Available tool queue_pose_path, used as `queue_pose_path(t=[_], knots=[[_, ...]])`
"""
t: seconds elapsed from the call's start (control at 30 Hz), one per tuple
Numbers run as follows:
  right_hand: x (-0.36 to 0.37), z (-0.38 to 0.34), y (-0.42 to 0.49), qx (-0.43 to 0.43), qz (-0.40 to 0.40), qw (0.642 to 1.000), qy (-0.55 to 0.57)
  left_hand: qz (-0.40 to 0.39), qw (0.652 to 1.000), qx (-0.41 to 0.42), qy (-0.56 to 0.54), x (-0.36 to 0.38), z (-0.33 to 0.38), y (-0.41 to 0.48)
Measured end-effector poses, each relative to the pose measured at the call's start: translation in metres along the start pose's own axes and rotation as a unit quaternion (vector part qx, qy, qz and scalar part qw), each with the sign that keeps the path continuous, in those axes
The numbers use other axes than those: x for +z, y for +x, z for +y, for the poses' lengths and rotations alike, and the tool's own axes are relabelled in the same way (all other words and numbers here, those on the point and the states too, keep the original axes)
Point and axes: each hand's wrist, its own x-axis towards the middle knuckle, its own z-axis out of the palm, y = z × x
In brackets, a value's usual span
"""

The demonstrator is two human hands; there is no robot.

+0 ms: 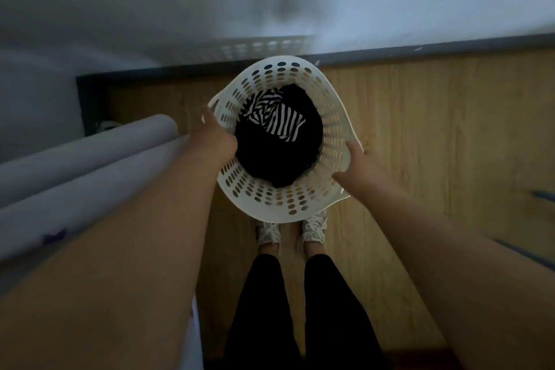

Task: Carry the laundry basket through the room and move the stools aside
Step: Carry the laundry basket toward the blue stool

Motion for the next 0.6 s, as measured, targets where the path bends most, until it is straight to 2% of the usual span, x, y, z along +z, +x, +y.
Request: queue_pose_path(t=[0.17, 0.27, 0.43, 0.6], knots=[[0.006, 0.0, 0.014, 0.035, -0.017, 0.999, -0.012, 0.033, 0.998, -0.016, -0.059, 0.002, 0.005, 0.009], [0.007, -0.001, 0.017, 0.056, -0.034, 0.998, -0.005, 0.034, 0.998, -0.013, -0.047, 0.002, 0.007, 0.005], [-0.001, -0.007, 0.015, 0.045, -0.039, 0.997, 0.053, -0.004, 1.0, 0.014, -0.011, 0.002, 0.018, -0.009], [-0.024, -0.004, -0.001, 0.046, -0.003, 0.998, 0.052, -0.005, 1.0, 0.015, 0.011, -0.009, 0.031, -0.032]])
